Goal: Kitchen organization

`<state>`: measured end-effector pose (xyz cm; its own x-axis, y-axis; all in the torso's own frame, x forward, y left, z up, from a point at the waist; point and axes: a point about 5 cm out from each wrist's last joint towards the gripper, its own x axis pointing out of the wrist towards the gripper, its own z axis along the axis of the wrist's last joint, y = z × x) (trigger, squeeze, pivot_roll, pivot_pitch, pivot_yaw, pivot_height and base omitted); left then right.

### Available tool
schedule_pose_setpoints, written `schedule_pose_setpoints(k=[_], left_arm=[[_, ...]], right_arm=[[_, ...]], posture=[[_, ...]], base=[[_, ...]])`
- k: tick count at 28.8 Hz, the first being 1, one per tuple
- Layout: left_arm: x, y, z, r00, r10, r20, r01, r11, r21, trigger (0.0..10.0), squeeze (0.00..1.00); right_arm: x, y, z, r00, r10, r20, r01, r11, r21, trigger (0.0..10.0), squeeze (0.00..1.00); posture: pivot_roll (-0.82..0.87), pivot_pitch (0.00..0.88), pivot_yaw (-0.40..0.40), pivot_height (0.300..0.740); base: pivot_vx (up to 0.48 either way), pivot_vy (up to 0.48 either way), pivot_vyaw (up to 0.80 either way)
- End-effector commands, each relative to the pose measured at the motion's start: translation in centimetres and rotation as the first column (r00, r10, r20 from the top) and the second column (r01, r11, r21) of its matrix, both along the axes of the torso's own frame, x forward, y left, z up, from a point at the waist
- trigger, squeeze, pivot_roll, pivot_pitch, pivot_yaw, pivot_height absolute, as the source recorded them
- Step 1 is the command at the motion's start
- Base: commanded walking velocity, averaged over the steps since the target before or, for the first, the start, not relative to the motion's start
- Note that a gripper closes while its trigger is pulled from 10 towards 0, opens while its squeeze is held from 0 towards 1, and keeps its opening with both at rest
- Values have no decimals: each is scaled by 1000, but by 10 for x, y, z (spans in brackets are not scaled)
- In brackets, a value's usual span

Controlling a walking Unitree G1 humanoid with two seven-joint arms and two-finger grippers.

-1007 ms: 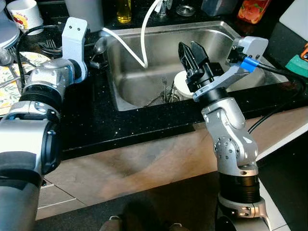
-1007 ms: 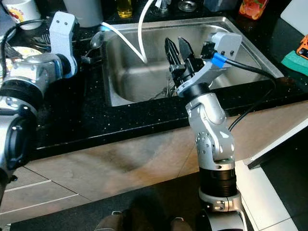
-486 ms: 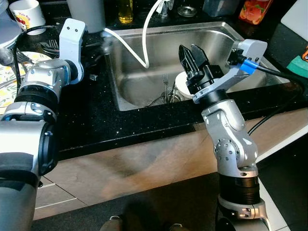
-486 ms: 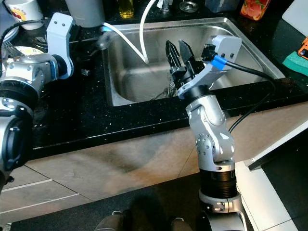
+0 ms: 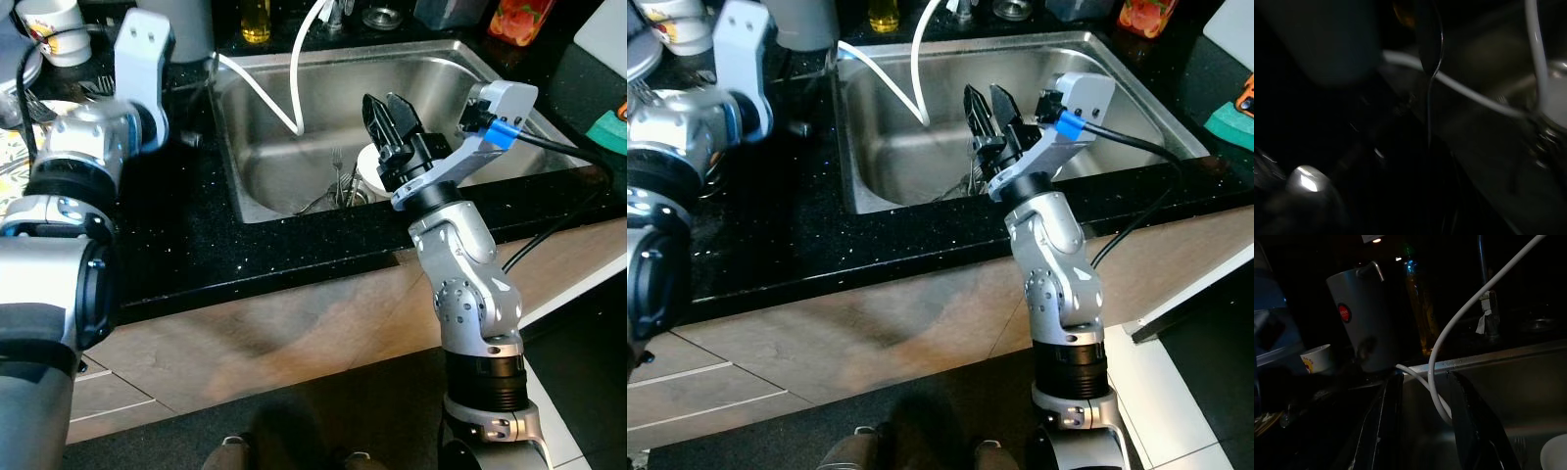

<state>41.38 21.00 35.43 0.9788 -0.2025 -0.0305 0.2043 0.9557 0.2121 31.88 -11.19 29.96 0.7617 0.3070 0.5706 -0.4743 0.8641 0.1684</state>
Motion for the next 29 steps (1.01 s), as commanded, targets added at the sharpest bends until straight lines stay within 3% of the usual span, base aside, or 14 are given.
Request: schedule_pose_setpoints(k=[1, 5, 7, 11, 12, 14, 16, 18, 20, 22, 25, 26, 28, 29], left_arm=[[-6, 7, 25, 985, 97, 143, -106, 993, 60, 10000, 0], [-7, 2, 29, 982, 86, 166, -88, 996, 6, 10000, 0], [-5, -20, 19, 990, -24, 140, 36, 995, -89, 10000, 0], [-4, -41, 6, 986, -122, 113, 138, 981, -140, 10000, 0], [-4, -59, -5, 972, -215, 93, 229, 958, -173, 10000, 0], [-5, -82, -10, 933, -296, 203, 330, 931, -158, 10000, 0], [-2, -89, -15, 935, -281, 215, 328, 916, -232, 10000, 0], [1, -105, -49, 947, -316, 54, 320, 942, -99, 10000, 0], [1, -105, -49, 947, -316, 54, 320, 942, -99, 10000, 0], [-1, -115, -75, 944, -329, -33, 330, 943, 42, 10000, 0], [-3, -118, -82, 939, -342, -46, 343, 939, 24, 10000, 0], [-6, -122, -85, 928, -369, -42, 366, 929, -57, 10000, 1000], [-6, -122, -86, 928, -372, -29, 368, 925, -93, 10000, 1000], [-8, -121, -79, 924, -380, 34, 381, 915, -136, 10000, 1000]], right_arm=[[0, -1, 1, 1000, 7, 12, -7, 1000, 8, 10000, 0], [0, -2, 1, 1000, 7, 11, -7, 1000, 8, 10000, 0], [1, -3, 0, 1000, 5, 9, -5, 1000, 7, 10000, 0], [2, -3, 0, 1000, 2, 8, -2, 1000, 6, 10000, 0], [2, -4, 0, 1000, 0, 8, 0, 1000, 6, 10000, 0], [1, -3, 1, 1000, -5, 15, 5, 1000, 5, 10000, 0], [0, -4, 2, 1000, -13, 22, 13, 1000, 6, 10000, 0], [-1, -7, 1, 999, -29, 21, 29, 1000, 3, 10000, 0], [-1, -7, 1, 999, -29, 21, 29, 1000, 3, 10000, 0], [-1, -8, 0, 999, -38, 20, 38, 999, -4, 10000, 0], [-1, -8, 0, 999, -39, 20, 39, 999, -7, 10000, 0], [-1, -9, 0, 999, -40, 20, 40, 999, -10, 10000, 0], [-1, -9, -1, 999, -39, 20, 39, 999, -12, 10000, 0], [0, -8, -1, 999, -36, 21, 36, 999, -14, 10000, 0]], posture=[[156, 200, -16, 740], [153, 197, -15, 740], [150, 195, -16, 740], [150, 192, -19, 740], [148, 191, -20, 740], [136, 188, -13, 740], [132, 183, -12, 740], [124, 179, -6, 740], [124, 179, -6, 740], [124, 179, -6, 740], [124, 179, -6, 740], [123, 173, -10, 740], [124, 168, -13, 740], [125, 161, -14, 740]], base=[[0, 0, 0], [0, 0, 0], [0, 0, 0], [0, 0, 0], [0, 0, 0], [0, 0, 0], [0, 0, 0], [0, 0, 0], [0, 0, 0], [0, 0, 0], [0, 0, 0], [0, 0, 0], [0, 0, 0], [0, 0, 0]])
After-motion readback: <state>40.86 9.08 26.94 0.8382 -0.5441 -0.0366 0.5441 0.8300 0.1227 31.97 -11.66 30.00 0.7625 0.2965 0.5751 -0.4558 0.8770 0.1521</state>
